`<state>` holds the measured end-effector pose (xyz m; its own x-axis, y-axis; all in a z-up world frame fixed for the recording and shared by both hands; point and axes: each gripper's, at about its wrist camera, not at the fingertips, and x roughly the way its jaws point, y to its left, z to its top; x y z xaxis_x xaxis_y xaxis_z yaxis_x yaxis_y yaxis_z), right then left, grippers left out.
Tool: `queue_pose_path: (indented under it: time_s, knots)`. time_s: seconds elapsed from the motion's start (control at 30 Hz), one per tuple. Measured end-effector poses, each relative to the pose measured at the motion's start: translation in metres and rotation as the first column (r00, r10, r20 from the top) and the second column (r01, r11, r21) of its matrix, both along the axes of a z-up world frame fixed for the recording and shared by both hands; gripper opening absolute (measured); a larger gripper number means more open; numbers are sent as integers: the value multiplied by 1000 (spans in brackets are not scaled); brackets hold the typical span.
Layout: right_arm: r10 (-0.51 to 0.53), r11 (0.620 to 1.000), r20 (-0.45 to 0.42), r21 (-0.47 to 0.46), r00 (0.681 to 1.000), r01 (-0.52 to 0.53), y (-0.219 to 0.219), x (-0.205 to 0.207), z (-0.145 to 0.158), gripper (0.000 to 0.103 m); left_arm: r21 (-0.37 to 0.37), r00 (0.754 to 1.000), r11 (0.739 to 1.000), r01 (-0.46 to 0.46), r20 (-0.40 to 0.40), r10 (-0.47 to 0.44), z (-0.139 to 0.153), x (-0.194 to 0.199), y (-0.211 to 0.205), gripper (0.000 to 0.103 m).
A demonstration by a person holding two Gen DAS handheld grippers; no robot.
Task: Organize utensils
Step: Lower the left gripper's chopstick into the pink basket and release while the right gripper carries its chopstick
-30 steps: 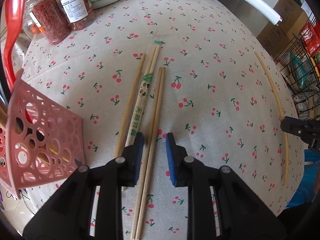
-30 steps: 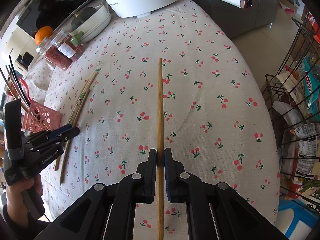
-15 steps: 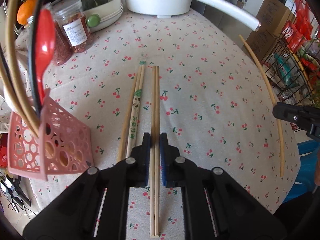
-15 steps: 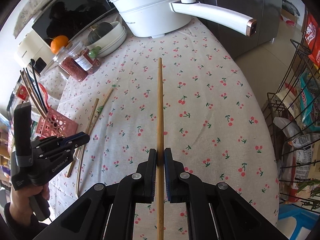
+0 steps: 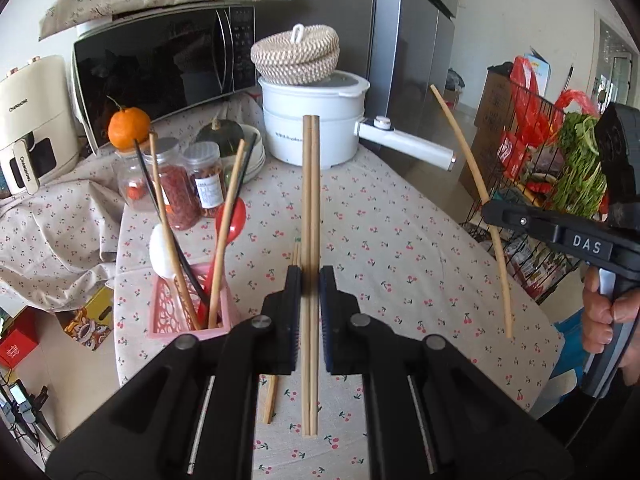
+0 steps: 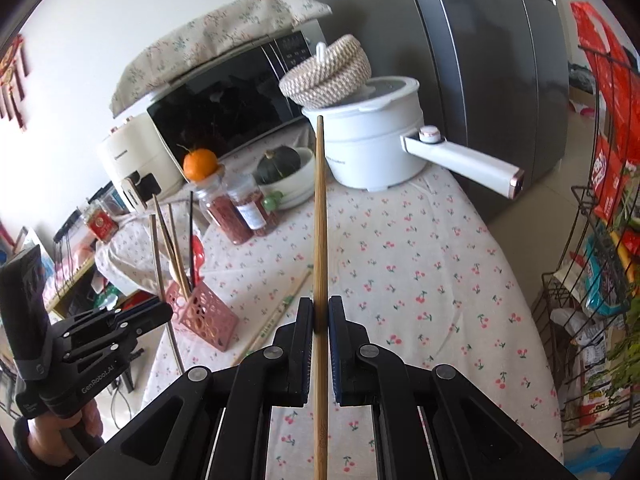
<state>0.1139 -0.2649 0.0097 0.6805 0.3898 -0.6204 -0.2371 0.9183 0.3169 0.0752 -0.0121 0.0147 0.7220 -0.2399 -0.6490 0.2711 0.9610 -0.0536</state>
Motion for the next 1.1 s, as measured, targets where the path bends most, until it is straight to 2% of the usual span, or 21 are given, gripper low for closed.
queue_pose_path:
  time_s: [0.1, 0.17, 0.3, 0.37, 0.43, 0.63, 0.77, 0.93, 1.03, 1.1]
  knots:
    - [1, 1000, 71, 8, 997, -2, 9, -5, 11, 8, -28, 993, 999, -29, 115, 32, 22, -12, 13, 10]
    - [6, 1000, 93, 19, 996, -8, 15, -7, 15, 8, -49, 978, 997, -57, 199, 66, 36, -18, 25, 10]
    - [24, 1000, 87, 15, 996, -25, 31, -4, 12, 8, -35, 925, 990, -138, 352, 142, 45, -20, 39, 10]
    - [34, 999, 79, 5, 996, -34, 39, -3, 9, 8, -42, 899, 984, -175, 400, 177, 42, -15, 48, 10]
    - [43, 999, 74, -3, 996, -43, 47, -2, 7, 8, -66, 885, 978, -196, 419, 205, 37, -6, 55, 10]
    - [54, 998, 91, -24, 994, -52, 59, -5, 4, 8, -83, 869, 969, -233, 429, 246, 18, 14, 67, 10]
    - [53, 998, 114, -21, 992, -51, 61, -6, 5, 8, -85, 882, 965, -249, 391, 262, 2, 25, 69, 10]
    - [38, 999, 156, 0, 987, -39, 62, -8, 10, 8, -133, 920, 959, -251, 277, 279, -19, 37, 80, 11]
    - [21, 999, 185, 32, 983, -27, 64, -9, 14, 8, -133, 941, 958, -252, 198, 275, -27, 39, 84, 23]
    - [6, 998, 200, 59, 980, -18, 68, -9, 18, 8, -131, 945, 959, -249, 182, 271, -25, 33, 86, 45]
